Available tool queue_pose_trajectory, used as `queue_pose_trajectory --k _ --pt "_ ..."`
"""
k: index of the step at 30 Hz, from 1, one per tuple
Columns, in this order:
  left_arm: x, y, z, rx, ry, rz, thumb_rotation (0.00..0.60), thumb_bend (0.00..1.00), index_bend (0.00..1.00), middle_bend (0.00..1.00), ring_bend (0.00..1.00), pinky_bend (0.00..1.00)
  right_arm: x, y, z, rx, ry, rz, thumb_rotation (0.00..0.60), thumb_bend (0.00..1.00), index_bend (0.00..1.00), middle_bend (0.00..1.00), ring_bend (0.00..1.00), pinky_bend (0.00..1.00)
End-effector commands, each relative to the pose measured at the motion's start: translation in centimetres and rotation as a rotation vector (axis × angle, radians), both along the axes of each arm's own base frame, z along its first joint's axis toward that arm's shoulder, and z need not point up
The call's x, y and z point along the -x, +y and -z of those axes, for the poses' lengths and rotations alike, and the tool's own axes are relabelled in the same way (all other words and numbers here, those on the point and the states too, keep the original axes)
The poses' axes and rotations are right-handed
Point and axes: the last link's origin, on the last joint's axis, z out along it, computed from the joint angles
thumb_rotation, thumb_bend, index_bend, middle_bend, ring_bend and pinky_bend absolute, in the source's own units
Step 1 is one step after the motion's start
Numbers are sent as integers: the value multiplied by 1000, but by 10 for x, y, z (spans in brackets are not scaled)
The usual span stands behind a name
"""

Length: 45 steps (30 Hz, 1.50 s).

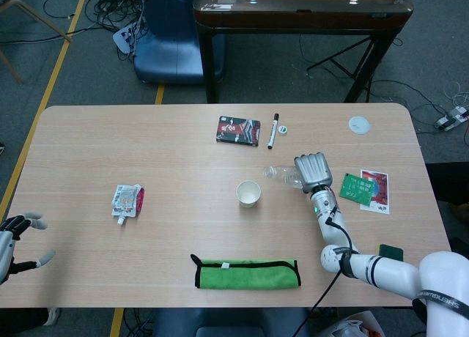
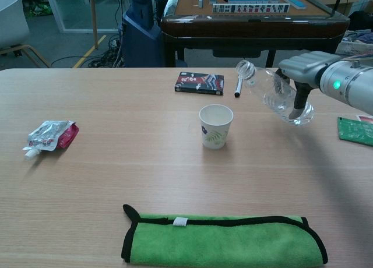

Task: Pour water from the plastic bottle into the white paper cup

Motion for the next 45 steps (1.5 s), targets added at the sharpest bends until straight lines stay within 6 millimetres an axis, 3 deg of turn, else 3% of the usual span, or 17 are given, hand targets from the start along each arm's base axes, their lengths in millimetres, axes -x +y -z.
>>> queue_pose_trajectory --k 1,15,45 --pt "0 0 0 0 -1 -1 600 85 431 303 285 459 -4 0 5 -4 23 -5 600 76 541 551 439 461" --pt "1 0 -1 -1 -6 -3 600 86 429 304 285 459 -12 0 10 13 73 -42 600 91 588 591 477 494" --pt "1 -1 -3 -10 -9 -6 600 86 428 305 285 459 -24 3 13 34 346 -110 600 94 602 608 494 507"
